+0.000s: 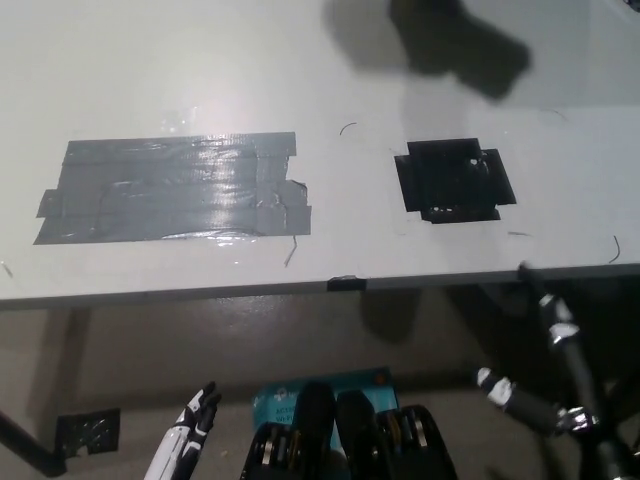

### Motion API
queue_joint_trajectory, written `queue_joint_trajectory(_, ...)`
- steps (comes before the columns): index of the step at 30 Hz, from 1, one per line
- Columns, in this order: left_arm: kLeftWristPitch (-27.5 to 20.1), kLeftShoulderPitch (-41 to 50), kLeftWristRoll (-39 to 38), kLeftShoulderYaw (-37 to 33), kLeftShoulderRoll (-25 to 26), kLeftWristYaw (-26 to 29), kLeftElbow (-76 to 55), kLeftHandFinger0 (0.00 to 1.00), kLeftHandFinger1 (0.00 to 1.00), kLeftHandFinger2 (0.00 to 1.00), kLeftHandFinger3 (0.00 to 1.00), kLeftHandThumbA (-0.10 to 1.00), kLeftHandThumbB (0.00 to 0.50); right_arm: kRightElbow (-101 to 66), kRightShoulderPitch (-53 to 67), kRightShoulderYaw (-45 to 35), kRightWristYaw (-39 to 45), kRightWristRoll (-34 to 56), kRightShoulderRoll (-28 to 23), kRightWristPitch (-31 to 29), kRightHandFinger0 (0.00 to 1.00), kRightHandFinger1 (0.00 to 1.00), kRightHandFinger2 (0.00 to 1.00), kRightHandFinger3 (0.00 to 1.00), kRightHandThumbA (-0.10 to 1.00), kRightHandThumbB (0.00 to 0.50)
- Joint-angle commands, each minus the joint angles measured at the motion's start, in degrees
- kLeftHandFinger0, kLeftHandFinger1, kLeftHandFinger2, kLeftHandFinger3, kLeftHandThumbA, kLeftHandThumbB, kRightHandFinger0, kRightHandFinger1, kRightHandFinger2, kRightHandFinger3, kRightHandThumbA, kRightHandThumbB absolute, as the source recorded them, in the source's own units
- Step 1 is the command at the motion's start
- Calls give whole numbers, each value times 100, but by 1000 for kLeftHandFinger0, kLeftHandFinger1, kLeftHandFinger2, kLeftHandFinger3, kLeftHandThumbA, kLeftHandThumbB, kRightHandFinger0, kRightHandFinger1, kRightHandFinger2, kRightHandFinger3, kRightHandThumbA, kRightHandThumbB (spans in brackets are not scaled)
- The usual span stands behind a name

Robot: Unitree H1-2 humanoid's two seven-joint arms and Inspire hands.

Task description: A person hands a black t-shirt to the robot and rhe robot picks it up with its right hand and places it on the black spot on the desk infron tof it

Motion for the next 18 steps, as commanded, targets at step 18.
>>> queue_joint_trajectory(18,-822,6,-415,99,15,-110,110,1000,1000,1000,1000,1000,500,-382,-2603,-560,-147,-926,44,1320,1000,1000,1000,1000,962,439)
